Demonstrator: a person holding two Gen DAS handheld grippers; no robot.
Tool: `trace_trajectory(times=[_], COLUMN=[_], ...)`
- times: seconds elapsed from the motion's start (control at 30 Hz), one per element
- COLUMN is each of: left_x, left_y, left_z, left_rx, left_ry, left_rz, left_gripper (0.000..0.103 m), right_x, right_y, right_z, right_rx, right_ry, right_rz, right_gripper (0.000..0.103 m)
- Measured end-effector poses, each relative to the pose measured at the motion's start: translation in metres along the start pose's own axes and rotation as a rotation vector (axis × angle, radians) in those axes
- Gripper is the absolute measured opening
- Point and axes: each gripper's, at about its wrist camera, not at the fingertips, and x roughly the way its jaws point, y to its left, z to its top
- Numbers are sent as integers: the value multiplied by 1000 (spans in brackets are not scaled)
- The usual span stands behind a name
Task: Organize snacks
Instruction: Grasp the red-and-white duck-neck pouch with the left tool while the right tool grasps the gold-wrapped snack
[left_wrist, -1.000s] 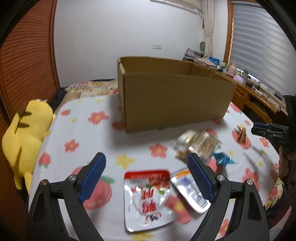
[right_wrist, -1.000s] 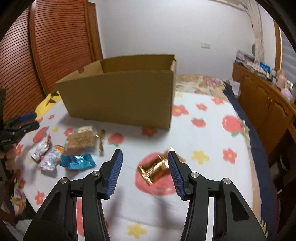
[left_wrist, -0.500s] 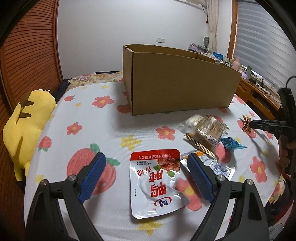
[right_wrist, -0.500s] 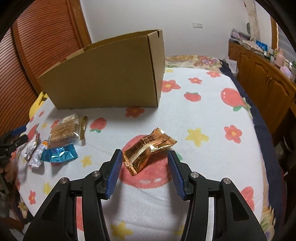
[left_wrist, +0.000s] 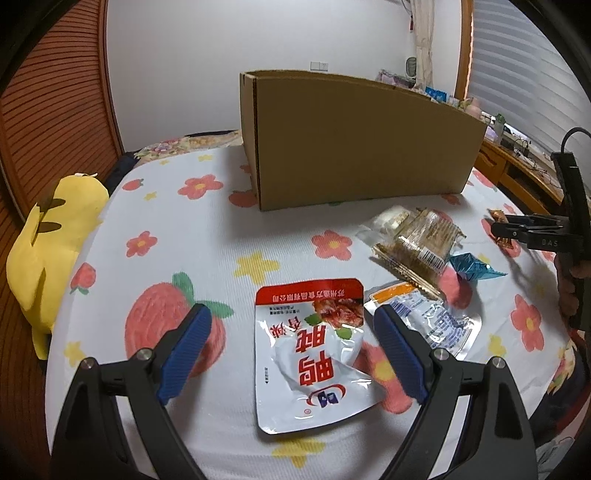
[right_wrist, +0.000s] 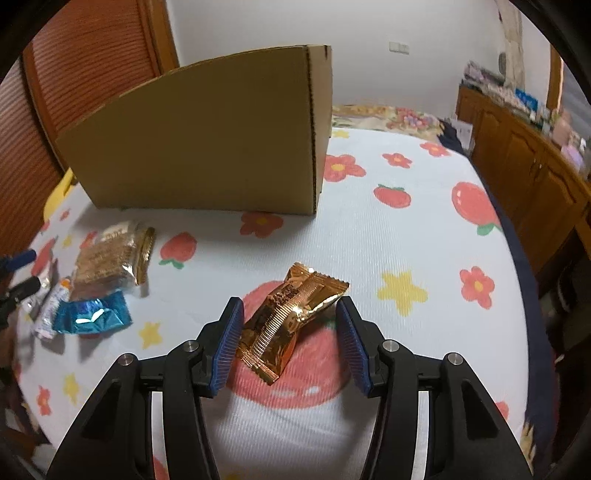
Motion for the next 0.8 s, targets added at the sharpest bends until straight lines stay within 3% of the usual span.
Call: trace_trajectory(times=[0.17, 0.47, 0.6, 0.8], left_x=[5, 17, 21, 20], left_y=[-3, -6, -1, 1], left_z=[-1, -1, 0, -3], left_rx=[13, 29, 2, -17], left_ry=[30, 107, 141, 150], left_rz=[12, 30, 48, 59], left_gripper=[90, 91, 103, 103], right_x=[5, 6, 6, 6], right_y=[10, 10, 10, 10], right_z=[0, 1, 1, 1], right_rx=[-52, -47, -46, -46], right_ry=[13, 12, 12, 12], right_rz=[-37, -40, -39, -39], right_gripper=[62, 62, 63, 63])
